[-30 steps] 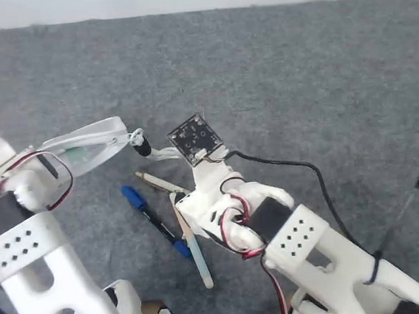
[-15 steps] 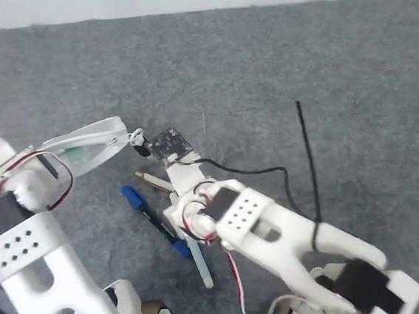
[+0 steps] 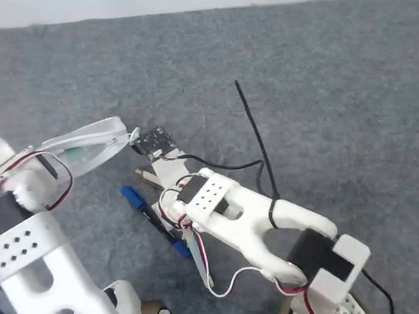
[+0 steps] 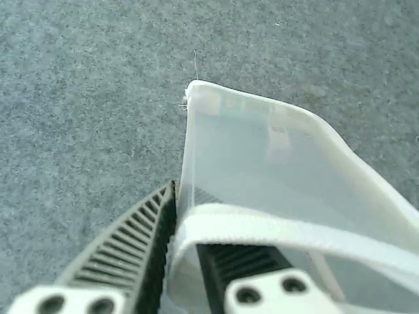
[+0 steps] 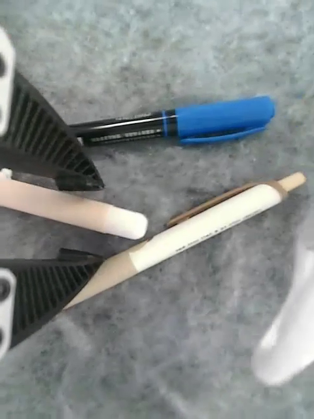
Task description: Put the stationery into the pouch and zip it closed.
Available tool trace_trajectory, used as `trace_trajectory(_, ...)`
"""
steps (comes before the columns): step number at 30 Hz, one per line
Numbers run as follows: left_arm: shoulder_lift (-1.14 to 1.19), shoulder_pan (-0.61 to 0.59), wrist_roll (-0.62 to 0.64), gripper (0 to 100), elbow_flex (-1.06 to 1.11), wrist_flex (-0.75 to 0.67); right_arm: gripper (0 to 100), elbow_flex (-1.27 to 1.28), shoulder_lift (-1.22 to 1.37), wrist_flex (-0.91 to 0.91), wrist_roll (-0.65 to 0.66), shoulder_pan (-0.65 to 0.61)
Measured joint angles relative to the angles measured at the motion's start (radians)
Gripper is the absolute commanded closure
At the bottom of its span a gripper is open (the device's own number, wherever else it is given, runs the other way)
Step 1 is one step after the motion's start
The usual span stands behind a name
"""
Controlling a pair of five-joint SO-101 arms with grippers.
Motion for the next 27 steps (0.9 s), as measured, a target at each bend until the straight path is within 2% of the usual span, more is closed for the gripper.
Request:
trace_trajectory(3,0.0,0.0,0.0,99,0.0,0.0,99.2,-0.011,0.021,0.0,0.0,-0.002)
trace_trajectory(13,0.0,0.0,0.0,99,0.0,0.0,99.2,-0.012,0.037,0.026,0.0,0.0)
trace_trajectory(27,0.0,0.0,0.0,99,0.0,0.0,99.2,-0.011,-0.183,0.298,0.0,0.0)
